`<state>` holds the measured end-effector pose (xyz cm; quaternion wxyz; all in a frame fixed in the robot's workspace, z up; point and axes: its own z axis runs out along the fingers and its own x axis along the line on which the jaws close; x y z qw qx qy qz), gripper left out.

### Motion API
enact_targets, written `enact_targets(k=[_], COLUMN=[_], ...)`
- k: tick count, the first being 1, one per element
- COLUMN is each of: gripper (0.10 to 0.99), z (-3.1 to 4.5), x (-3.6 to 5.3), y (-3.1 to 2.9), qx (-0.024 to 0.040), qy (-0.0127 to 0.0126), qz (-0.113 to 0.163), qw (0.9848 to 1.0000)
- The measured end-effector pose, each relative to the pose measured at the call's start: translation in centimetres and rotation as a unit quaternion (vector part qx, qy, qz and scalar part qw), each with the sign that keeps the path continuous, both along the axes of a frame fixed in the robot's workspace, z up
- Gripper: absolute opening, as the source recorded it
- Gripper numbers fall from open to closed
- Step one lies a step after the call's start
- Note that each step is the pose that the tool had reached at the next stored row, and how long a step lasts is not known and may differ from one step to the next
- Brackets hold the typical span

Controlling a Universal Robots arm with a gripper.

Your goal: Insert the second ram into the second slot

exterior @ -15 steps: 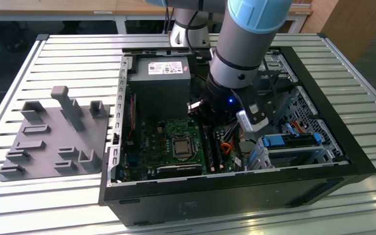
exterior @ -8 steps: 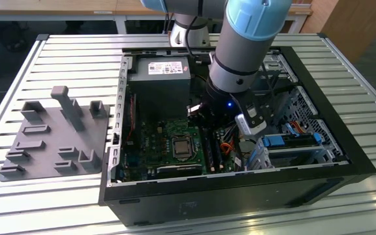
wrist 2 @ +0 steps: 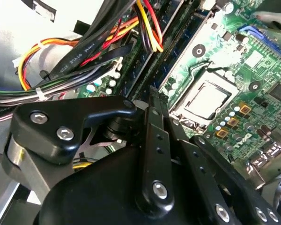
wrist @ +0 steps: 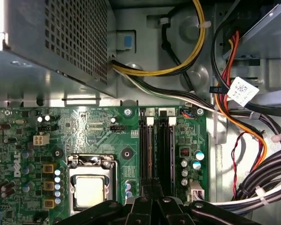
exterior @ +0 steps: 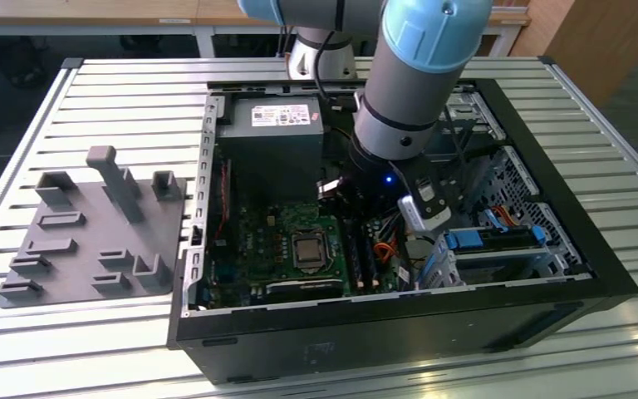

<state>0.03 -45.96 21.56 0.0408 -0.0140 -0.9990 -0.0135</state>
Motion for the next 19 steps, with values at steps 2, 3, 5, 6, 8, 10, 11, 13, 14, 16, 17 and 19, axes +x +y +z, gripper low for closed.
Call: enact_targets(k=[2, 3, 5, 6, 8, 10, 11, 13, 14, 16, 17, 19], gripper=[0.102, 0.102, 0.102, 0.102, 0.102, 0.102, 0.102, 0.102, 0.102, 0.102, 0.102, 0.102], z=[0.65, 1.16, 1.98, 2.24, 2.69, 2.95, 3.09, 3.38, 3.45, 3.46, 3.48, 3.49], x=[-0.04, -0.09, -0.24, -0.31, -0.32, -0.32, -0.32, -0.33, -0.33, -0.33, -0.33, -0.33], y=[0.03, 0.00, -0.01, -0.01, -0.01, -0.01, -0.01, -0.01, -0.01, -0.01, -0.01, -0.01], qx=[0.0021, 0.0015, 0.0017, 0.0017, 0.0016, 0.0016, 0.0016, 0.0017, 0.0016, 0.0017, 0.0017, 0.0017], qy=[-0.0002, 0.0000, 0.0001, 0.0001, 0.0002, 0.0002, 0.0001, 0.0002, 0.0002, 0.0002, 0.0002, 0.0002], qz=[0.000, 0.000, 0.000, 0.000, 0.000, 0.000, 0.000, 0.000, 0.000, 0.000, 0.000, 0.000], qw=[1.0000, 1.0000, 1.0000, 1.0000, 1.0000, 1.0000, 1.0000, 1.0000, 1.0000, 1.0000, 1.0000, 1.0000])
